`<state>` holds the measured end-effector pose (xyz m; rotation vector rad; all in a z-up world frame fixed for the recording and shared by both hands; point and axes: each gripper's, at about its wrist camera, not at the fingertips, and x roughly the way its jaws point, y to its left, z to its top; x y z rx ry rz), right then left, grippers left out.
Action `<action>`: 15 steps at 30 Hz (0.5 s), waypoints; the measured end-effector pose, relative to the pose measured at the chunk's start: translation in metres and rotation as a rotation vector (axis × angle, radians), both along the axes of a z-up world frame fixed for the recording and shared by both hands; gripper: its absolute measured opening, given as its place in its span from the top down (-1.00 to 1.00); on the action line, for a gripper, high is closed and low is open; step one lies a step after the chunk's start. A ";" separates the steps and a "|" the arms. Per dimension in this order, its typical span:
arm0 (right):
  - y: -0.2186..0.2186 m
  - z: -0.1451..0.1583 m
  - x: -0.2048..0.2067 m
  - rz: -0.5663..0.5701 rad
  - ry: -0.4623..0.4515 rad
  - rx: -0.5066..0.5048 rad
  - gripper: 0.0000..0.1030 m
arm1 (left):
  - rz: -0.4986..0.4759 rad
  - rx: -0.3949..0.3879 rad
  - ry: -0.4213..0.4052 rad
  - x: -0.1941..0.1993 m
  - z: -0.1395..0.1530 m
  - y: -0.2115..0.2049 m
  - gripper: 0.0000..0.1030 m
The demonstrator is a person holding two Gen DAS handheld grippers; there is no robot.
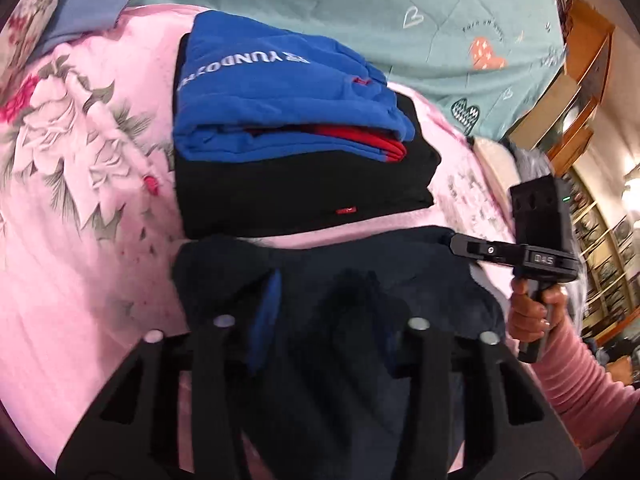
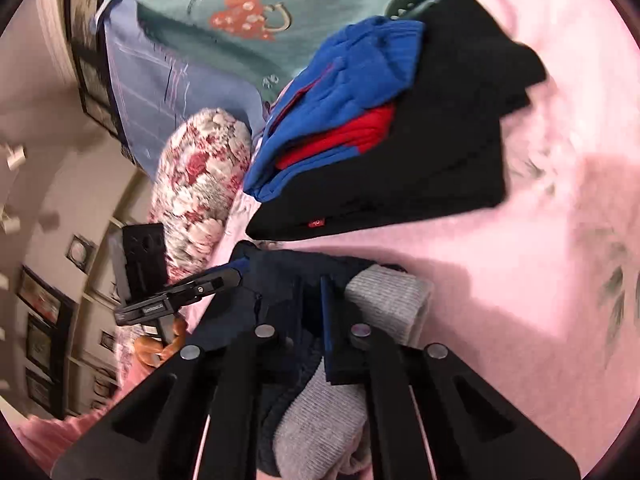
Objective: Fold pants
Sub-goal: 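Carry the folded pants onto the bed beside the blue clothes stack with both tools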
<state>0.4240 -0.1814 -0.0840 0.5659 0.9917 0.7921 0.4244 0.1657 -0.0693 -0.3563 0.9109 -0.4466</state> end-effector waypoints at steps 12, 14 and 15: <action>0.026 0.059 -0.093 0.136 -0.181 -0.109 0.61 | -0.119 0.003 -0.082 -0.103 0.052 -0.035 -0.26; 0.021 0.036 -0.097 0.111 -0.136 -0.226 0.64 | -0.163 0.039 -0.040 -0.116 0.033 -0.044 -0.26; 0.017 0.027 -0.100 0.107 -0.111 -0.263 0.72 | -0.165 0.079 -0.017 -0.119 0.021 -0.046 -0.26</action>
